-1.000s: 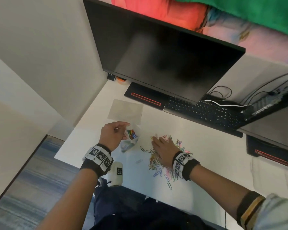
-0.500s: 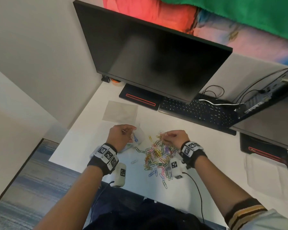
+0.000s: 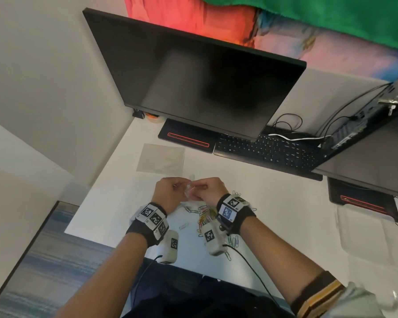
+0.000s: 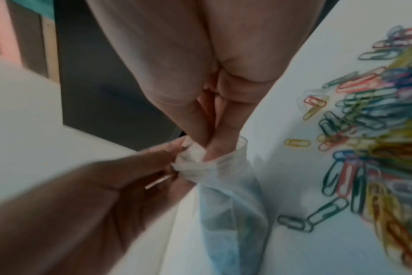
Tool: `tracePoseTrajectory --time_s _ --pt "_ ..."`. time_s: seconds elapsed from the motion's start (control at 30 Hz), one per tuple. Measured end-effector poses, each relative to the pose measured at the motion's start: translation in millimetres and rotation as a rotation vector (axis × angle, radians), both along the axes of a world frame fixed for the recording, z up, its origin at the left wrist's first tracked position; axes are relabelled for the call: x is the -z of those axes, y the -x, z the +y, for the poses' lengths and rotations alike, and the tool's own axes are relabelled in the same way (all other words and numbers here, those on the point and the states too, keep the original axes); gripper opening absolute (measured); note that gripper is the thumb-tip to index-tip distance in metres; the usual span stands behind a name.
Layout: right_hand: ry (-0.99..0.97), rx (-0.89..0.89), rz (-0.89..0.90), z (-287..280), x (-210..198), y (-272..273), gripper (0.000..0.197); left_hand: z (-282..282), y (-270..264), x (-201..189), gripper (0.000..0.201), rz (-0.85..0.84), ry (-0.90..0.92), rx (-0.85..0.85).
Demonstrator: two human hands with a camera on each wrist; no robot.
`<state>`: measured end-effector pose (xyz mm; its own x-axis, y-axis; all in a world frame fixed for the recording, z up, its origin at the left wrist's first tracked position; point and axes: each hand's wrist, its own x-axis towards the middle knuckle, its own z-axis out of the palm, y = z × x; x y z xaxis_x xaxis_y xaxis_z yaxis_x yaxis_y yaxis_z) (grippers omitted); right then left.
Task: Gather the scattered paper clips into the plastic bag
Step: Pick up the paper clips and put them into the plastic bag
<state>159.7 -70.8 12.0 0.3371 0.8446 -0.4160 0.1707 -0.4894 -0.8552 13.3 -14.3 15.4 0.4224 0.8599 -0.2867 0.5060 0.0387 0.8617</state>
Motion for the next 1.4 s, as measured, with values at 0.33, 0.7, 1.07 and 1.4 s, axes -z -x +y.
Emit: tracePoseTrajectory --time_s 0.33,0.7,1.07,1.4 --pt "-0.147 -0.352 -0.241 4 -19 -5 0.014 7 8 -2 0.018 -0.051 0.004 -0.045" --pt "0.219 -0.572 -0.607 -13 67 -56 0.055 12 21 -2 0.027 -0.117 0.054 -0.142" --pt "0.037 -1.045 -0.957 -46 65 -62 0.044 6 12 0 0.018 -0.083 0.025 -0.107" --pt "0.053 -0.019 -0.108 -25 31 -75 0.014 0 1 -1 0.019 -0.079 0.084 -0.097"
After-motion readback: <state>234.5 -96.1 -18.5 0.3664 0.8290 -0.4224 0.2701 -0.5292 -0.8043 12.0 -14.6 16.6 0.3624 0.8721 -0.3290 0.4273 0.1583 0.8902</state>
